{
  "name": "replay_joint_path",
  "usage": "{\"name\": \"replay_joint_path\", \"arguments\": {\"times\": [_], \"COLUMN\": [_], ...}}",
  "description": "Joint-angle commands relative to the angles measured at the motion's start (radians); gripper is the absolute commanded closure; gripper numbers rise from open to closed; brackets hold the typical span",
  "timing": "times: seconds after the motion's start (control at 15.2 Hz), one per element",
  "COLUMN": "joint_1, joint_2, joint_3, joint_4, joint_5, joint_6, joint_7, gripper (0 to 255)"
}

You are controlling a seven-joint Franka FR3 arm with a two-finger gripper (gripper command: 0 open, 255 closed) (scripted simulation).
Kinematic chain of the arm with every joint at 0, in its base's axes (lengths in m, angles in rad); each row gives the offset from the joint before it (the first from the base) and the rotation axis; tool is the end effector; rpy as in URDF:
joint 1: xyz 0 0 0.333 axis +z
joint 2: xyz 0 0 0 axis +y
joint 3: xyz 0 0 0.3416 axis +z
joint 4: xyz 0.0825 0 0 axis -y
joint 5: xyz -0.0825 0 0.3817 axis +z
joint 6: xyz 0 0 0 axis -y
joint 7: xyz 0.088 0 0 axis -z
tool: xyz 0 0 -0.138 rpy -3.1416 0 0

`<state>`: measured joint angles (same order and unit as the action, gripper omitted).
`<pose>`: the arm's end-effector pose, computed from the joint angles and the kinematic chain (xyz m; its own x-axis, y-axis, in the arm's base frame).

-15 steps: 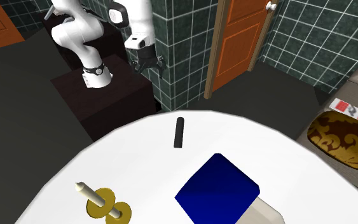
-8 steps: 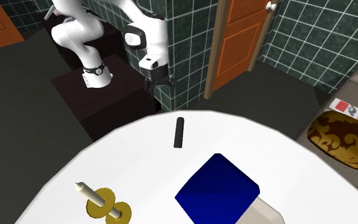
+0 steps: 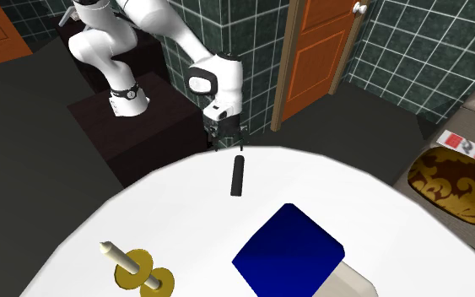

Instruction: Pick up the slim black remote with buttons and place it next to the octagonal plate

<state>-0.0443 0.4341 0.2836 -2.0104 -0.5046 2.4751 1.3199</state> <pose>0.6072 0.1349 0.2438 0.7373 -0.6418 0.2109 -0.6606 -0.7502 0.0264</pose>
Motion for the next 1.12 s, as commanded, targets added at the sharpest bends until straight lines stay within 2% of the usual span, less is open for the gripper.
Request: {"name": "replay_joint_path", "arguments": {"times": [0.0, 0.33, 0.79, 1.06], "joint_1": [0.027, 0.076, 0.083, 0.083], "joint_2": [0.089, 0.273, 0.353, 0.360], "joint_3": [-0.030, -0.084, -0.109, -0.111], "joint_4": [0.076, 0.262, 0.300, 0.303], "joint_5": [-0.031, -0.051, -0.074, -0.075], "joint_6": [0.003, -0.013, 0.032, 0.035], "joint_7": [0.055, 0.136, 0.148, 0.149], "gripper": [0, 0, 0, 0]}}
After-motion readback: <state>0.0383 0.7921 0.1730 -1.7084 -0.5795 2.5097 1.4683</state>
